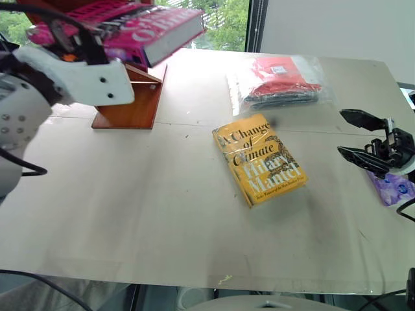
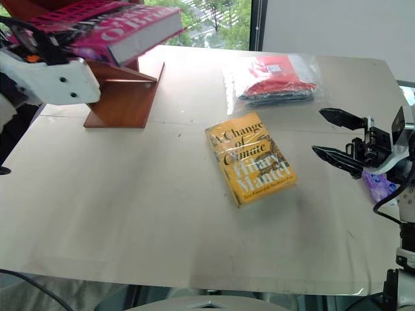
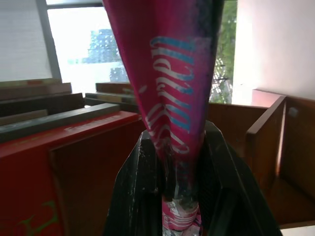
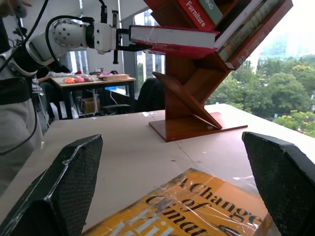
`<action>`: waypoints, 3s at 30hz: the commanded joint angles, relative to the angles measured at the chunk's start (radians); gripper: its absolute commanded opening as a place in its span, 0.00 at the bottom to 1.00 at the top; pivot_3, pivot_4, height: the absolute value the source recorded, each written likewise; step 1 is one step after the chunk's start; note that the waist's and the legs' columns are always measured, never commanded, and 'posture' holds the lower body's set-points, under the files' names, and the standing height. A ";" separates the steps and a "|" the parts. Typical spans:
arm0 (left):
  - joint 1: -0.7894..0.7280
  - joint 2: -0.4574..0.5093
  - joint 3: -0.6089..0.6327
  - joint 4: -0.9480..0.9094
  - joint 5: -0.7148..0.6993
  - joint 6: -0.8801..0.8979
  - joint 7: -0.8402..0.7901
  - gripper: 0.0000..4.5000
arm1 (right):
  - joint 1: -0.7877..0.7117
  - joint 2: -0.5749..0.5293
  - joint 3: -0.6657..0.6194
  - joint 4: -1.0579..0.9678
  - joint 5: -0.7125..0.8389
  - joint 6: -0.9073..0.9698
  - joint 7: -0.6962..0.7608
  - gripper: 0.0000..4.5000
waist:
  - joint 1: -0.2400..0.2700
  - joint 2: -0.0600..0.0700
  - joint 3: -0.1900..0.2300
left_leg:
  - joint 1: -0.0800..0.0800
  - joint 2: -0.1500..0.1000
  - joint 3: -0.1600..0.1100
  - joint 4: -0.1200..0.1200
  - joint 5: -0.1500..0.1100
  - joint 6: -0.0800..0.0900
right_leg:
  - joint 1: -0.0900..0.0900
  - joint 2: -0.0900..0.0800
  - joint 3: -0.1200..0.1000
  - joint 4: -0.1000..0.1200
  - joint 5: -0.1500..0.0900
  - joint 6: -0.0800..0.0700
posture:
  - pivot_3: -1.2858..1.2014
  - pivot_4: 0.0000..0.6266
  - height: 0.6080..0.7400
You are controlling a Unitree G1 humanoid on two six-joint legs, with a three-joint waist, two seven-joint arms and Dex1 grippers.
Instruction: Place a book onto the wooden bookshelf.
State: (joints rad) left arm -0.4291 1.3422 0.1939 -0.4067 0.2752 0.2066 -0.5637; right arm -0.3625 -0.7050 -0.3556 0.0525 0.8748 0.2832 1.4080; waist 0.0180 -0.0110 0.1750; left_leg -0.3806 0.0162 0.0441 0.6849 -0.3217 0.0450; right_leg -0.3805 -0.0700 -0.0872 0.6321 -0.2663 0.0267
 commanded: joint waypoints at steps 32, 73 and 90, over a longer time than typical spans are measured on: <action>-0.888 -0.126 -0.552 0.648 0.433 -0.199 -0.702 0.07 | -0.020 0.147 0.020 0.096 -0.079 -0.142 0.044 1.00 | -0.004 -0.003 0.002 | -0.001 0.001 0.003 0.011 0.001 0.001 | -0.001 0.004 -0.004 0.011 0.000 0.000 | 0.52 0.24 1.00; -0.901 -0.251 -0.358 0.640 0.224 0.061 -0.869 0.97 | -0.021 0.145 -0.003 0.052 -0.085 -0.179 -0.039 1.00 | -0.005 -0.004 0.002 | -0.002 0.001 0.001 0.018 0.001 0.002 | -0.001 -0.001 -0.001 0.020 0.000 0.000 | 0.52 0.24 1.00; -0.090 -0.788 0.347 -0.139 -0.597 0.950 -0.633 0.97 | 0.218 0.085 -0.062 0.140 -0.246 -0.376 -0.044 1.00 | -0.012 -0.001 -0.005 | 0.002 0.001 -0.004 0.020 0.001 0.002 | 0.003 -0.001 0.004 0.023 -0.002 0.002 | 0.52 0.24 1.00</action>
State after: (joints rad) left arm -0.5380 0.5759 0.4392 -0.4543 -0.2736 1.1560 -1.2785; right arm -0.1509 -0.6050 -0.3813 0.2025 0.6541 -0.0313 1.3755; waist 0.0059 -0.0118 0.1699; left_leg -0.3787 0.0179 0.0405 0.7049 -0.3208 0.0466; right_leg -0.3782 -0.0702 -0.0829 0.6553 -0.2676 0.0275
